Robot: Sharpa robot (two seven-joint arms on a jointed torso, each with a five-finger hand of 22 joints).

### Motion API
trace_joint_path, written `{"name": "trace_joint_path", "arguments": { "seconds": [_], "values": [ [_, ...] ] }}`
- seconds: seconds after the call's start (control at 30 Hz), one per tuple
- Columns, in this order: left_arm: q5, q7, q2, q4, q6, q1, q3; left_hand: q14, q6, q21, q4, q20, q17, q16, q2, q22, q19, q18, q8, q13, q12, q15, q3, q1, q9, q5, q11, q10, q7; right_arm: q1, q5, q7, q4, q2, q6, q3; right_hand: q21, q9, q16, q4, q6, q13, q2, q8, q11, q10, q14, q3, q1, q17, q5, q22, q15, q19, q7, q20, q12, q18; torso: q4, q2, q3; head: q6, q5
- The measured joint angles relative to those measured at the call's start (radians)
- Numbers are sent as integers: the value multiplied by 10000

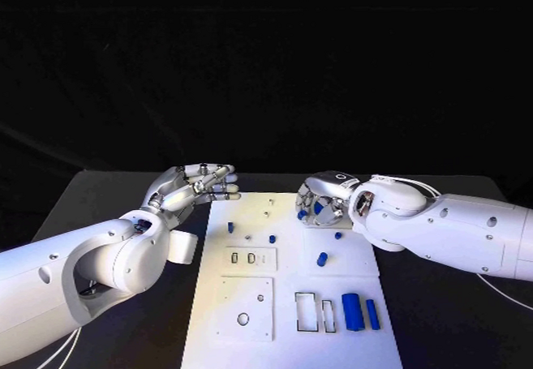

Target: Assemble the parts on the task board

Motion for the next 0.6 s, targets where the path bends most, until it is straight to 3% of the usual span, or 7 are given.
{"name": "trace_joint_path", "arguments": {
  "seconds": [0.23,0.6],
  "values": [
    [2,-30,-7,-27,0,2,0,0,3,-41,-29,0,10,0,0,-10,0,0,-34,-1,-38,0,-28,0,0,0,0,0,-3,43,-6,-253,150,120,-650,21,0,65,0,-7,0,24,63,44,0,0,0,8,66,19,43,24,0,0,-2,0,-1,0,19,37,-13,84,-15],
    [6,-66,4,-23,2,2,-1,0,4,-41,-29,0,19,-35,0,-20,0,0,-49,-2,-38,0,-29,0,-1,0,38,-40,-3,63,-80,-641,-413,1003,-1486,29,87,121,106,-7,-17,31,63,48,0,0,0,8,67,121,43,122,1,0,-18,0,-5,0,64,100,-33,140,-76]
  ]
}}
